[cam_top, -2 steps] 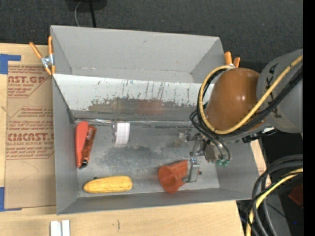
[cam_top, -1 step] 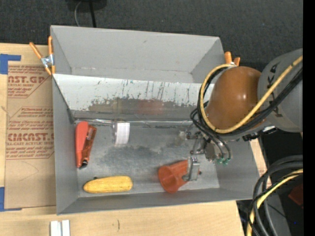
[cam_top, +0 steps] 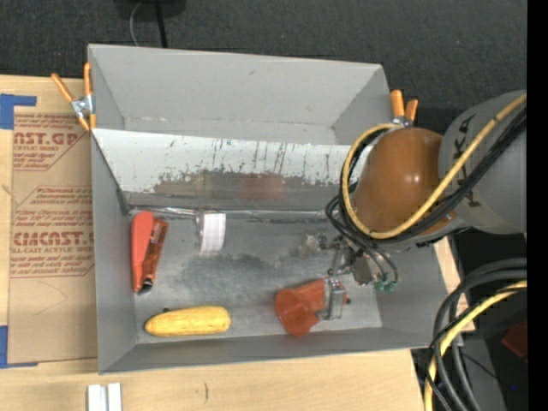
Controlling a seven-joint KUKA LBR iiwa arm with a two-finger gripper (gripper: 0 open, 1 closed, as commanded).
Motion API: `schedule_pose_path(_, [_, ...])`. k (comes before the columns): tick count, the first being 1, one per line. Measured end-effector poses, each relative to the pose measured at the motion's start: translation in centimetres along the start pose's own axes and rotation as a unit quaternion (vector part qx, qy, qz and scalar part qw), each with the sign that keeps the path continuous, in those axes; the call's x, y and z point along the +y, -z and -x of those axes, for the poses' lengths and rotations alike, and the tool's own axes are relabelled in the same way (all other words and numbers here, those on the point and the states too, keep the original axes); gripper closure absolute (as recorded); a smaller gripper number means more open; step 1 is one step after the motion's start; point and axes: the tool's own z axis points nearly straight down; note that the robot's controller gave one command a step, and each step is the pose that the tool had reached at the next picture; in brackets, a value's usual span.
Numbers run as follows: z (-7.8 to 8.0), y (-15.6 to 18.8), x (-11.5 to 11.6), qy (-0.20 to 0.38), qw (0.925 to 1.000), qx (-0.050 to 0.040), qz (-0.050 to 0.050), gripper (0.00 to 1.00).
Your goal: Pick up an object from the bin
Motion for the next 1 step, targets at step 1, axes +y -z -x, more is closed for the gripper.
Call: schedule_pose_path(1, [0.01, -4.41, 0.64, 0.096, 0.9954, 0.0019, 0.0, 0.0])
